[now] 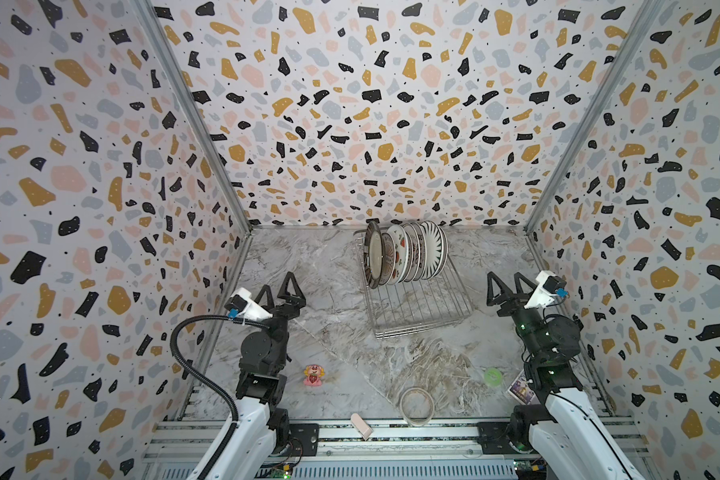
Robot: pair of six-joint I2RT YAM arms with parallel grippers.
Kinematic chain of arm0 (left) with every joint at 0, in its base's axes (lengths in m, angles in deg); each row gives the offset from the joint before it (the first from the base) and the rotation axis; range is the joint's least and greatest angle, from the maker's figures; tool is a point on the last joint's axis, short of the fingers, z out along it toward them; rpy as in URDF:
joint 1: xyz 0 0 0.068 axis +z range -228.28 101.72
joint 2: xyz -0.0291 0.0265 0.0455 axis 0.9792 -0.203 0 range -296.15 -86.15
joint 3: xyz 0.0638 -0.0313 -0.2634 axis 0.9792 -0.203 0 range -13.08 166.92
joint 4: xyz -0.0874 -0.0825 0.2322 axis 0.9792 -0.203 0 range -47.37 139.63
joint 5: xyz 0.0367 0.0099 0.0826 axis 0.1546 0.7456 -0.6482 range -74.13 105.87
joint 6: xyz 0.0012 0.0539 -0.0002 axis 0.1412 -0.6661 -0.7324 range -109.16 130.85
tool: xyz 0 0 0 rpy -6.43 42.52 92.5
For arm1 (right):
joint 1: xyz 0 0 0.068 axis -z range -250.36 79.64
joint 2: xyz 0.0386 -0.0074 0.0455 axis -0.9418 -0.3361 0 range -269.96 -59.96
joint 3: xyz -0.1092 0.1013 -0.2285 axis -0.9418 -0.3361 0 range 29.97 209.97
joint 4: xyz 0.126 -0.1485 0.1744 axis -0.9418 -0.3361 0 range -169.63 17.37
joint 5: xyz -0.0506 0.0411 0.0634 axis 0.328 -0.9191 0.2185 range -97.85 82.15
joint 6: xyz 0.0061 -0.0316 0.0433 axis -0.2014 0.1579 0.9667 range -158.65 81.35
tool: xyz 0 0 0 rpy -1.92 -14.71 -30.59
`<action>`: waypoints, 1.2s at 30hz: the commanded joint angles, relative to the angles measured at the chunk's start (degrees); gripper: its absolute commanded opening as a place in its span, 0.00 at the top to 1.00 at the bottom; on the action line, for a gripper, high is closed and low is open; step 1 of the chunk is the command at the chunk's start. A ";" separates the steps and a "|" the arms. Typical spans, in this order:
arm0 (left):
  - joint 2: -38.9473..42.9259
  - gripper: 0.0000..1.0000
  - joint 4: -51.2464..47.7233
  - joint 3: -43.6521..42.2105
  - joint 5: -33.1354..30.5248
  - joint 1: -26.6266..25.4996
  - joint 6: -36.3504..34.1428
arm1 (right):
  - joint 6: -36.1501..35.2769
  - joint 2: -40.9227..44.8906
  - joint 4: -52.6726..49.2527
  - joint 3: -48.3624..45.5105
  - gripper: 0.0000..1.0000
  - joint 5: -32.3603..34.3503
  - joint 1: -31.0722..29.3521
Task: Unload the plates from the dish rack
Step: 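Raise both arms and reach the right gripper toward the dish rack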
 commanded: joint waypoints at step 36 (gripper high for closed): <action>-17.10 0.00 4.55 9.14 3.47 -16.60 -3.20 | -12.09 -54.48 -27.12 55.37 0.04 21.56 -36.04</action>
